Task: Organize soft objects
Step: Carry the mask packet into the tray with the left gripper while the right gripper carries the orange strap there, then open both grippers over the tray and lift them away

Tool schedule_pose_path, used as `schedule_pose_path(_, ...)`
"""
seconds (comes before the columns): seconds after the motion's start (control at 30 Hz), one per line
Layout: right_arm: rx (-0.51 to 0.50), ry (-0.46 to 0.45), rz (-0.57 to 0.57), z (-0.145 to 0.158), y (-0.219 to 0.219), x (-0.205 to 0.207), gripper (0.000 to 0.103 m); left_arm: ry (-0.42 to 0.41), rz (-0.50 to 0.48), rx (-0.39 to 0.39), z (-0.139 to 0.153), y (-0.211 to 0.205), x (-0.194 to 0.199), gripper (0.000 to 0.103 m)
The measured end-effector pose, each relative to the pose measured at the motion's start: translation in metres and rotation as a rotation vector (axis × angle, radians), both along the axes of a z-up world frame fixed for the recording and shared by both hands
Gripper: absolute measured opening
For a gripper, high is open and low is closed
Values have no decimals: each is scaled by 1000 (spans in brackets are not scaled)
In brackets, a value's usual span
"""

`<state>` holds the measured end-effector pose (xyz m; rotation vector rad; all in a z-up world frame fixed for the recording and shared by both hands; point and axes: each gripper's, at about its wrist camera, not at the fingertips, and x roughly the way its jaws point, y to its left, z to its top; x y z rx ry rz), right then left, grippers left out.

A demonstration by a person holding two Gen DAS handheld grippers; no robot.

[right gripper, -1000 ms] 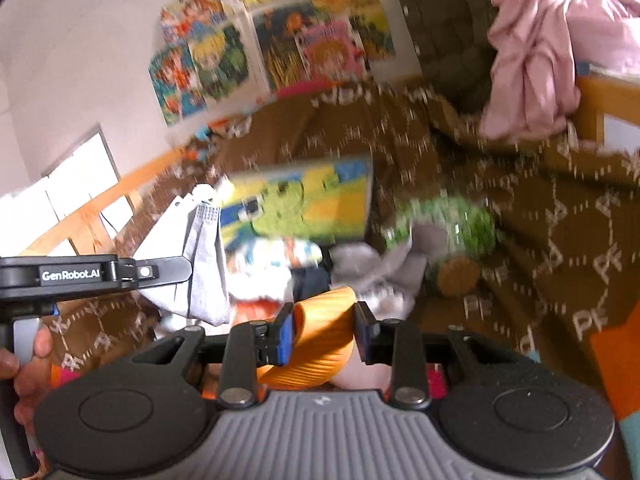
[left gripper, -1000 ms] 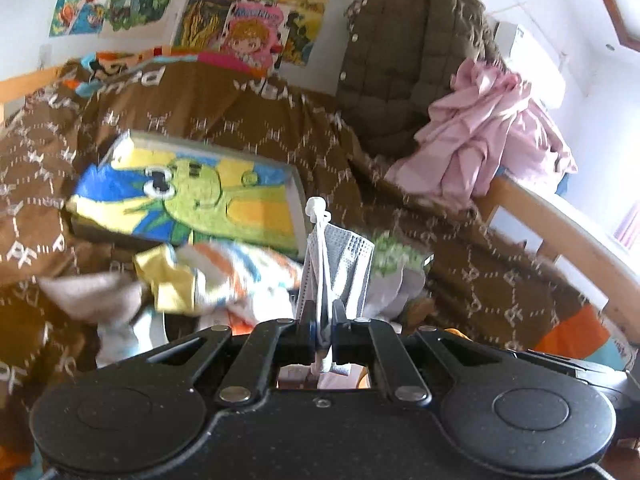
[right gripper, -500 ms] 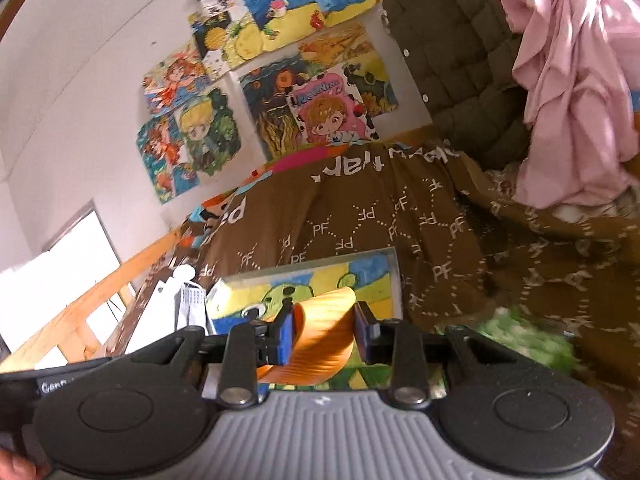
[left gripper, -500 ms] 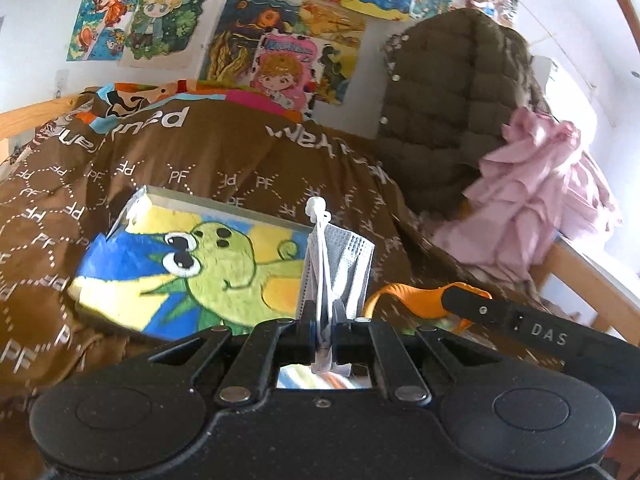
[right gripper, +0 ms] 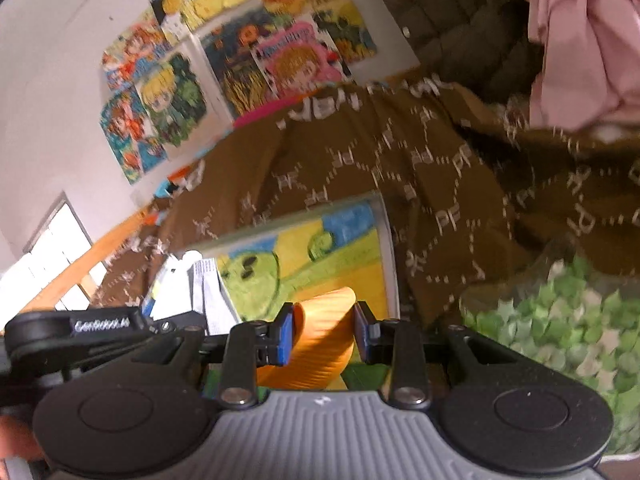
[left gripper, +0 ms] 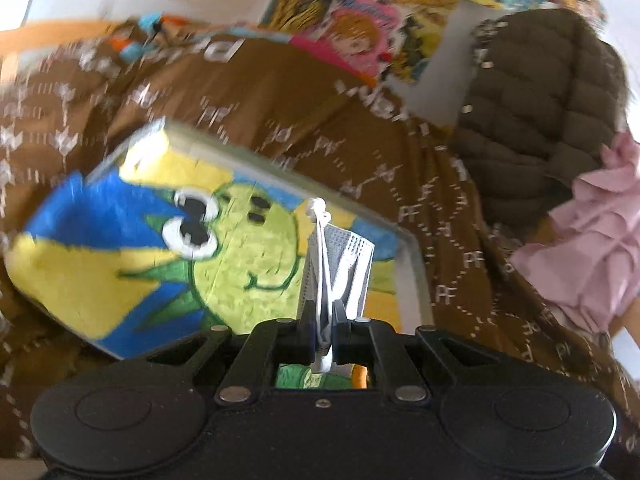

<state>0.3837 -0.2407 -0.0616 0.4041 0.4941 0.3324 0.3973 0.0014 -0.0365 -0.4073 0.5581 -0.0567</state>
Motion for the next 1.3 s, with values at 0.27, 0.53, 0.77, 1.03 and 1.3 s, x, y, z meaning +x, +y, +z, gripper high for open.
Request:
schedule_pose_path(0.27,-47,33,7,-8,5,7,36,97,40,-38,-25,1,17,8)
schedule_pose_path(0.53,-137,14,18,-4,14,7,45,167,45,-25,-32,3,20,17)
schedule_pose_path(0.77,-163,8,15,1,13,5,57,146,89,-4,-28,6,10,42)
schedule_pose_path(1.03,-189,-63,-19,26,0,-11,83,57,102,33,-4,6,-17,66)
schedule_pose_path(1.3,-220,-191,-55,63,-16,-53,103,-118,87,113,38,-7,-73,89)
